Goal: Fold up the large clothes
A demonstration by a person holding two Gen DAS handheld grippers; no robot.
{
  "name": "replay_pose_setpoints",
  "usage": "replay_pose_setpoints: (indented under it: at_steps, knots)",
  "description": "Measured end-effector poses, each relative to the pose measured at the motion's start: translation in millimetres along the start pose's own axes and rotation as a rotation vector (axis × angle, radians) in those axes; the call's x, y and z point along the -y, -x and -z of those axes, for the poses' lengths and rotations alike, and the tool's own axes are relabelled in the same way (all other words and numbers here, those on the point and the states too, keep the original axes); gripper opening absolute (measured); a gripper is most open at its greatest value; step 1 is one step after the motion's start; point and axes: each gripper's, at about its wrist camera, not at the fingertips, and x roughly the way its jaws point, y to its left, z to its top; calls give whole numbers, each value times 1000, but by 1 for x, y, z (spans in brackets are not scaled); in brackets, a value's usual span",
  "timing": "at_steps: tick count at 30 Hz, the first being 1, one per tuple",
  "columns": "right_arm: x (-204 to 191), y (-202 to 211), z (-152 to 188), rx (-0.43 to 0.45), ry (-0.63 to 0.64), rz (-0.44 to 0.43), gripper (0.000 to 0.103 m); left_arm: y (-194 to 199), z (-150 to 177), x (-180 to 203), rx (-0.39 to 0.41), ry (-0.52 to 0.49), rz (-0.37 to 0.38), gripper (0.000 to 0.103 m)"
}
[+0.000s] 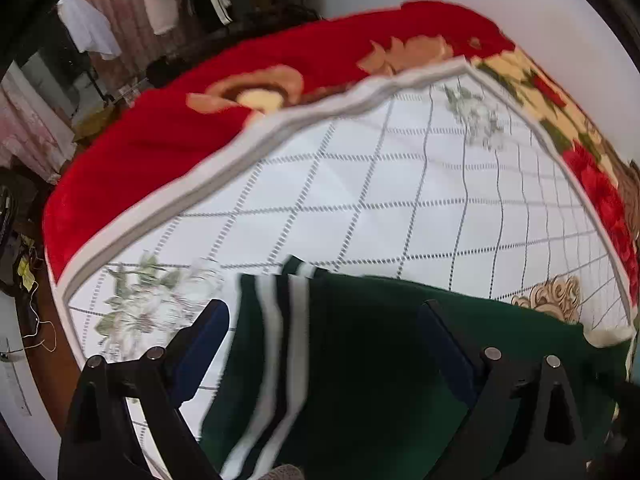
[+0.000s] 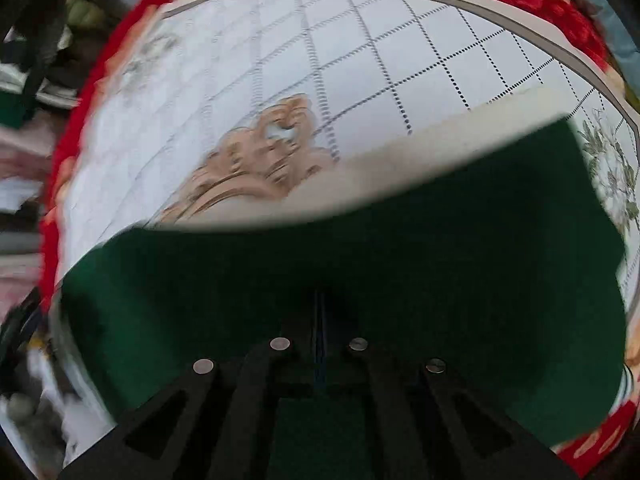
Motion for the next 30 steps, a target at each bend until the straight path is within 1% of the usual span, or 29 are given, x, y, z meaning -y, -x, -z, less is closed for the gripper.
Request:
replay_pose_setpoints:
  at_steps: [1,4,5,6,7,8,10,11,12,14,15,17,18,19,20,21,23,25,27,28,29,30]
  knots:
    - [8,-11,-10,32,-70,-5,0,-7,-1,5,-5,-7,-15,96]
    - [17,-26,-27,28,-190,-28,0,-36,-6,17,-12,-50,-80,97]
    - [15,-25,-29,17,-201,-23,0,-44,-7,18,-21,-56,-89,97]
    - [13,-22,-31,4,-197,-17,0,-60,-9,19,-46,-57,-92,97]
    - [11,-16,-31,0,-181,-24,3,-70,-9,18,-62,-53,-88,99]
    - [13,-5,-26,6,-172,-56,6,-80,-12,17,-80,-45,-85,102]
    - [23,15,-13,21,-187,-94,31,-83,-17,17,-84,-35,-77,102]
    - [33,33,1,41,-214,-108,66,-76,-20,18,-72,-41,-83,102]
    - [41,46,12,60,-238,-121,86,-66,-21,21,-52,-50,-82,102]
    - [67,76,45,117,-315,-162,88,-42,-20,29,-5,-67,-78,102]
    - [82,87,61,124,-358,-161,88,-28,-18,35,17,-77,-76,101]
    - [113,104,102,125,-461,-113,88,4,-8,56,56,-108,-43,101]
    - [130,110,124,141,-513,-103,88,17,-1,70,62,-128,-15,101]
    - [140,112,137,153,-544,-105,88,27,9,84,59,-150,22,101]
    - [156,111,155,163,-585,-113,88,31,16,97,51,-168,49,101]
    - [168,107,167,161,-621,-122,88,34,29,119,29,-202,86,101]
    - [196,93,187,180,-699,-164,88,27,52,151,-26,-257,131,102]
    - [218,73,199,186,-757,-211,88,11,73,179,-77,-313,144,102]
    - [230,48,204,198,-796,-264,87,-12,88,203,-113,-383,110,102]
    - [241,36,206,224,-809,-328,87,-25,96,213,-127,-425,87,102]
    - [244,29,203,251,-817,-370,85,-31,97,217,-127,-438,73,102]
    - [250,23,201,298,-827,-423,84,-35,97,219,-123,-440,70,102]
